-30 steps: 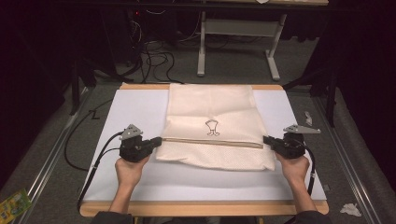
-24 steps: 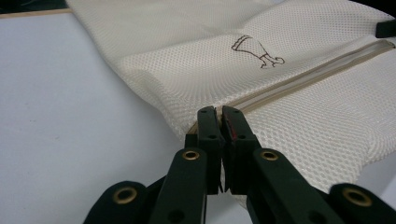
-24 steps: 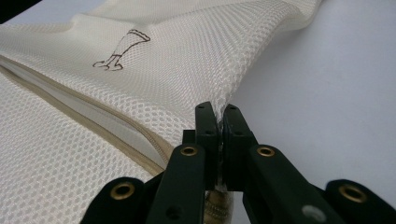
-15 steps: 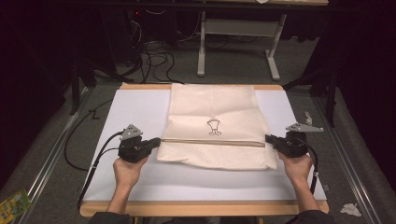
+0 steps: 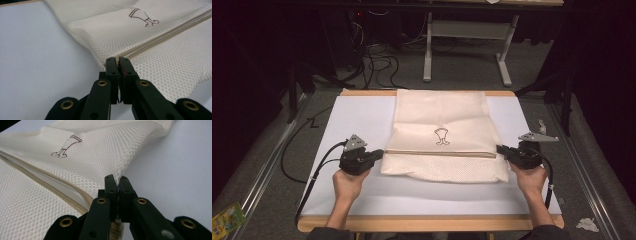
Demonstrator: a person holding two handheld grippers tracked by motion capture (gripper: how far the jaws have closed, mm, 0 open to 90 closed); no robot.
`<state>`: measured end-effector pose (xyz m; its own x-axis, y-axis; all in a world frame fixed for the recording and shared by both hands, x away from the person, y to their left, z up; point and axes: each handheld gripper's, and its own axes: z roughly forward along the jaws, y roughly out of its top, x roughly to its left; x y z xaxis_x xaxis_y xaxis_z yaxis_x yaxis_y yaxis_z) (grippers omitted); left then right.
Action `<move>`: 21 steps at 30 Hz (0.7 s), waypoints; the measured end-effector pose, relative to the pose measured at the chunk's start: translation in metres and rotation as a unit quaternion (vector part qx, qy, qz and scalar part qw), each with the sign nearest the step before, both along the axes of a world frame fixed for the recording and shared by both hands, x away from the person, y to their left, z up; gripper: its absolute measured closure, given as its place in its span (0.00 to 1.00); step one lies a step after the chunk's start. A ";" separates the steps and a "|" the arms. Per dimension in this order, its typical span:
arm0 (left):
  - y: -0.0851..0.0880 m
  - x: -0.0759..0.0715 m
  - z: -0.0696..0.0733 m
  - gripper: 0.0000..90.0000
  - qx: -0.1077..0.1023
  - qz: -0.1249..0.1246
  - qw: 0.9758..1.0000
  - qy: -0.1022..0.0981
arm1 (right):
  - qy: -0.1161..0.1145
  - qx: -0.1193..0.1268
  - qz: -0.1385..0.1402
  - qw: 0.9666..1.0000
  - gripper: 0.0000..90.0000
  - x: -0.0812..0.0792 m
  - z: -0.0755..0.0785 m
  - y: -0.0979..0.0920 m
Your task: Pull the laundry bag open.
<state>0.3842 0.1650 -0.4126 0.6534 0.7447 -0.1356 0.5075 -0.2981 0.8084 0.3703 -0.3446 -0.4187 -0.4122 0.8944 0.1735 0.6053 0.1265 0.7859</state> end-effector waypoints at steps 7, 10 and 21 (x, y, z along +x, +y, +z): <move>0.000 0.002 -0.002 0.97 -0.010 0.000 1.000 0.009 | 0.001 0.009 0.002 1.000 0.98 0.001 -0.003 0.000; 0.001 0.003 -0.002 0.97 -0.017 -0.001 1.000 0.015 | 0.009 0.009 0.002 1.000 0.98 0.000 -0.005 0.000; 0.000 -0.002 -0.012 0.97 -0.003 -0.003 1.000 0.029 | 0.017 -0.007 0.006 1.000 0.97 -0.001 -0.014 0.002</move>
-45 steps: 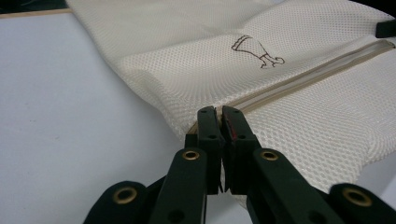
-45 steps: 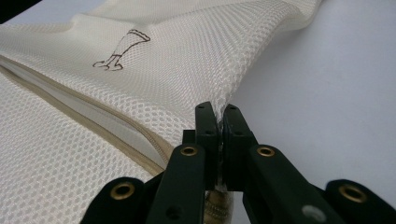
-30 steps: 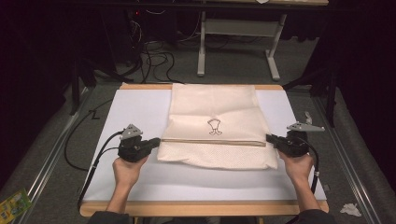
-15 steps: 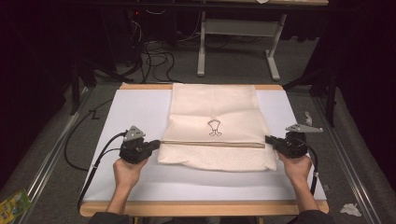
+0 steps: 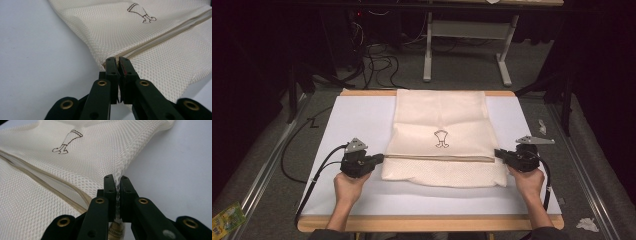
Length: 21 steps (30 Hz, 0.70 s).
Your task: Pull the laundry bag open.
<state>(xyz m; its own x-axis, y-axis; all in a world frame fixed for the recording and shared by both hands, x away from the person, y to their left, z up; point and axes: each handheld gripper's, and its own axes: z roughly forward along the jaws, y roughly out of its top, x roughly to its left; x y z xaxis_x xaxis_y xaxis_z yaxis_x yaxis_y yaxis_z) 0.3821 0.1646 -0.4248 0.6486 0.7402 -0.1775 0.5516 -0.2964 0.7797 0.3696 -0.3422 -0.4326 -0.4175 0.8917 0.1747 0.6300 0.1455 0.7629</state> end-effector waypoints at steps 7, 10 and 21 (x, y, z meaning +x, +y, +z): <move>-0.004 -0.002 -0.006 0.97 0.014 0.003 1.000 0.004 | 0.006 -0.009 -0.001 1.000 0.97 -0.001 -0.006 0.003; -0.005 -0.003 -0.007 0.97 0.020 0.004 1.000 0.002 | 0.008 -0.016 -0.001 1.000 0.97 -0.001 -0.010 0.003; -0.009 -0.007 -0.011 0.96 0.042 0.010 0.999 0.003 | 0.017 -0.027 -0.002 0.999 0.96 -0.002 -0.017 0.007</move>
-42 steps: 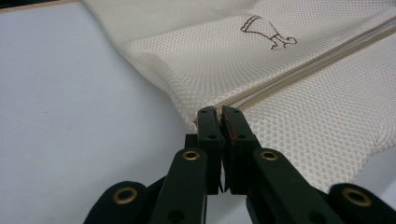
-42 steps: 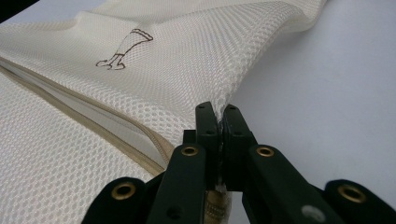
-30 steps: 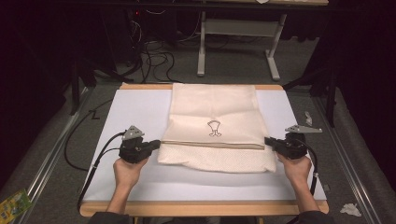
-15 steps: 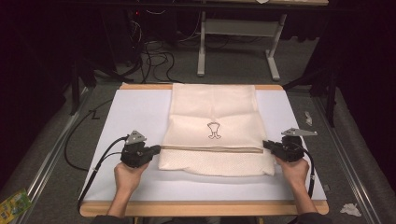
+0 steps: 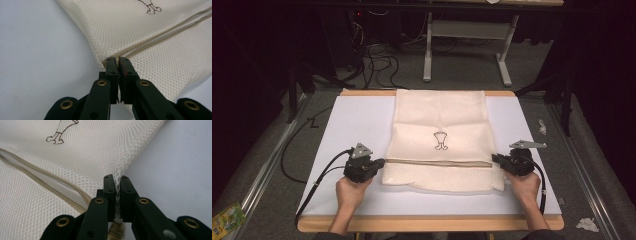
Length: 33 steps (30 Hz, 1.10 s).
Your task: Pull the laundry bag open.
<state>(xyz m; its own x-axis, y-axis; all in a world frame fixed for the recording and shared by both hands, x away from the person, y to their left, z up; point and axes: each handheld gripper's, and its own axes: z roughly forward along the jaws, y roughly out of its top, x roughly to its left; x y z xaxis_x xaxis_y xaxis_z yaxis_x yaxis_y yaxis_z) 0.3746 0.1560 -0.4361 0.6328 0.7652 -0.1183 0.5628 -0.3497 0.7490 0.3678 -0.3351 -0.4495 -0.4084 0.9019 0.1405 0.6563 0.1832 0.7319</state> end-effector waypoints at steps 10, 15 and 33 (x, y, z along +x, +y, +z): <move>-0.003 -0.003 -0.011 0.96 0.008 0.005 1.000 0.004 | 0.011 -0.002 -0.006 1.000 0.93 0.001 -0.010 0.000; -0.002 -0.003 -0.015 0.96 0.008 0.005 1.000 0.006 | 0.013 -0.003 -0.004 1.000 0.92 0.001 -0.012 0.000; -0.002 -0.006 -0.014 0.83 0.012 0.009 1.000 -0.007 | -0.009 -0.025 -0.015 1.000 0.65 -0.006 -0.004 0.000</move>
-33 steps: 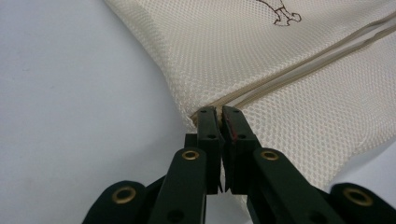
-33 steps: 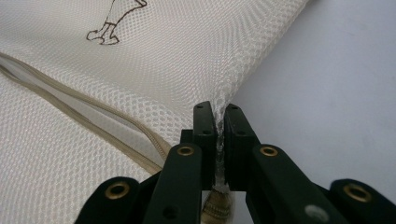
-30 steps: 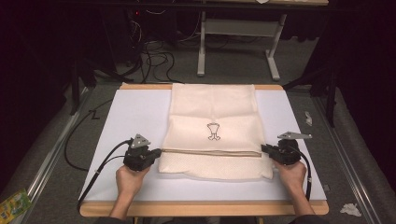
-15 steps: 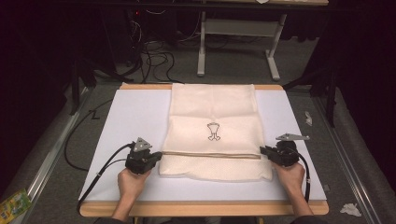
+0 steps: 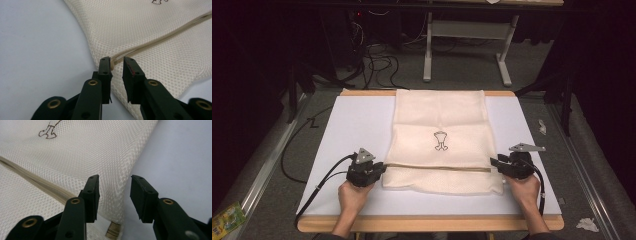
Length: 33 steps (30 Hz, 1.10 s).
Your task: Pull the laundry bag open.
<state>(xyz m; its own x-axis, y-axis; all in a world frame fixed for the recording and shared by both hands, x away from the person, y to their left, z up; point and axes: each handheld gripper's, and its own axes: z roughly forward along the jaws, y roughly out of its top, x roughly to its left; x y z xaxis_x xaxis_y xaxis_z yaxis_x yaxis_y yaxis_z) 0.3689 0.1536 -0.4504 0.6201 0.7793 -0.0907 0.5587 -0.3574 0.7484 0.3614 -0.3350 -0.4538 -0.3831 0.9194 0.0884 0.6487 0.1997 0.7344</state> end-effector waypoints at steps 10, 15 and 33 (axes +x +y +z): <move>0.016 0.002 0.019 0.67 -0.023 0.031 0.999 -0.031 | -0.046 0.022 -0.012 0.999 0.62 -0.008 0.020 -0.009; 0.024 -0.001 0.026 0.64 -0.032 0.041 0.997 -0.048 | -0.065 0.030 -0.018 0.997 0.61 -0.012 0.027 -0.018; 0.054 -0.003 0.031 0.58 -0.053 0.081 0.993 -0.065 | -0.107 0.064 -0.071 0.990 0.60 -0.031 0.036 -0.057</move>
<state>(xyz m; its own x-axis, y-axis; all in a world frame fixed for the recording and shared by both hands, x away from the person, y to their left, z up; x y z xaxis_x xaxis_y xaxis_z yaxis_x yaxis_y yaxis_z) 0.3659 0.2074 -0.4193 0.4990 0.8603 -0.1042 0.4983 -0.1865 0.8467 0.3308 -0.3925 -0.4180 -0.2733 0.9519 0.1385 0.4913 0.0143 0.8709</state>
